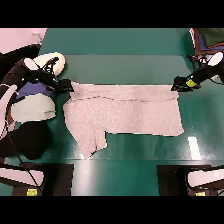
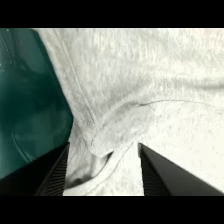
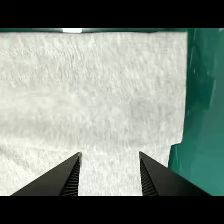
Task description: Fold the shirts.
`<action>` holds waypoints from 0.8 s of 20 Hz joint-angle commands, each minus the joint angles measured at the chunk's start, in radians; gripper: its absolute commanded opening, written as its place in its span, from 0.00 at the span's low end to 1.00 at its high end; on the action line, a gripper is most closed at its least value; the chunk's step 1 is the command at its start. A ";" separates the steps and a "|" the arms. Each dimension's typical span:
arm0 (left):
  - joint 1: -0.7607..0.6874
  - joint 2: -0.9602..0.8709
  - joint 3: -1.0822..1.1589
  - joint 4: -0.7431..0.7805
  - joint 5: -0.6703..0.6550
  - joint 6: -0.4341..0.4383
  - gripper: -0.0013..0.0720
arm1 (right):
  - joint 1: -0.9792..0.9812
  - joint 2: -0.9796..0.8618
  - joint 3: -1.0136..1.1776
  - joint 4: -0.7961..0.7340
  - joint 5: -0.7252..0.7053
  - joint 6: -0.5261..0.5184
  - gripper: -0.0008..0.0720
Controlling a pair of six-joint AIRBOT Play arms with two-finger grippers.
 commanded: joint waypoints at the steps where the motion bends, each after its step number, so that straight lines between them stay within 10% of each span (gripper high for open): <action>1: 0.009 0.051 -0.010 0.021 -0.052 -0.051 0.68 | -0.024 0.082 -0.082 0.003 0.010 0.010 0.58; 6: 0.008 0.304 -0.201 0.143 -0.161 -0.052 0.69 | -0.084 0.369 -0.350 0.006 0.018 0.010 0.58; 16: 0.008 0.633 -0.891 -0.114 0.013 -0.100 0.69 | -0.092 0.600 -0.550 0.111 -0.033 0.006 0.58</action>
